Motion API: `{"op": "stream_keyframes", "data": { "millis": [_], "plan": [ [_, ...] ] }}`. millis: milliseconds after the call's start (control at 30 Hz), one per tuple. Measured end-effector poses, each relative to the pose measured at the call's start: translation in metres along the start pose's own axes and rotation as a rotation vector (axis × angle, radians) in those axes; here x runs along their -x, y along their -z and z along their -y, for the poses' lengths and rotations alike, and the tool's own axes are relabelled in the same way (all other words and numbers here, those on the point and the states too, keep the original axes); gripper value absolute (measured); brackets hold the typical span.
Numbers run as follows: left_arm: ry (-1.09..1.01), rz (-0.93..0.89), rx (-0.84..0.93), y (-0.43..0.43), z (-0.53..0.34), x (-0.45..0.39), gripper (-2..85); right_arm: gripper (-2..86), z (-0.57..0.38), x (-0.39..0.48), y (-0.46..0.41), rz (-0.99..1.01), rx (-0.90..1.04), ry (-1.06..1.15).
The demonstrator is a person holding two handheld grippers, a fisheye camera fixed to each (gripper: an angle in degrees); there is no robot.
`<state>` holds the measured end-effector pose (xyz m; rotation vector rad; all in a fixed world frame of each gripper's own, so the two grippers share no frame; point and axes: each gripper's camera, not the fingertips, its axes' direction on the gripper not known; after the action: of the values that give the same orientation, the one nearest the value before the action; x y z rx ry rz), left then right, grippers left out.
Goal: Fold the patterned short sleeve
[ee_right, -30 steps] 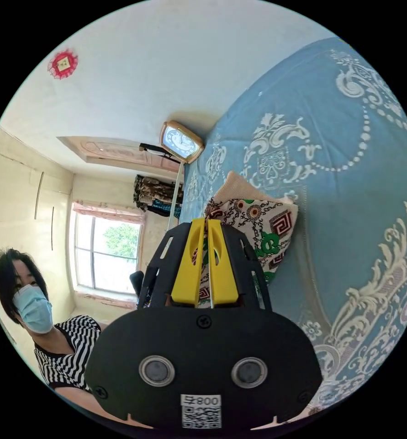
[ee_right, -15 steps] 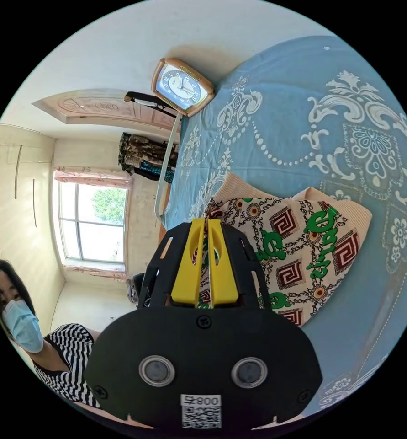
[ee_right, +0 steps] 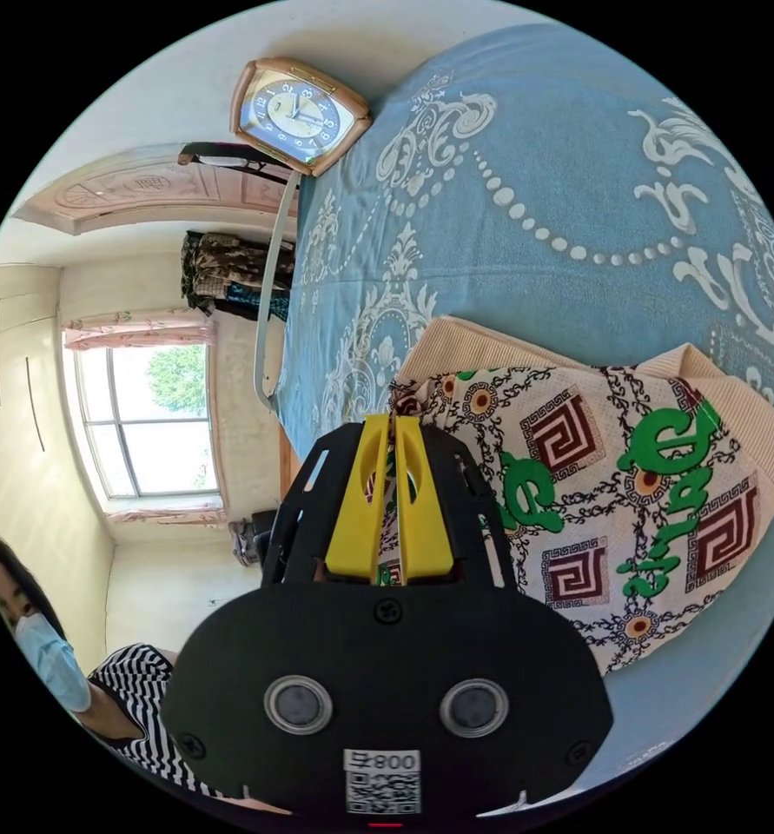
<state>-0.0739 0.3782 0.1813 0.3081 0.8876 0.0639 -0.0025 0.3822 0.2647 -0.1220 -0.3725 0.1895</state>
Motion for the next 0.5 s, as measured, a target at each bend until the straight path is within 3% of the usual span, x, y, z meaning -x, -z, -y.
{"op": "stream_keyframes", "data": {
  "millis": [500],
  "plan": [
    [0.058, -0.016, -0.08, 0.06, -0.025, 0.051, 1.0, 1.7, -0.038, -0.013, -0.019, 0.079, -0.073, 0.089]
  ]
}}
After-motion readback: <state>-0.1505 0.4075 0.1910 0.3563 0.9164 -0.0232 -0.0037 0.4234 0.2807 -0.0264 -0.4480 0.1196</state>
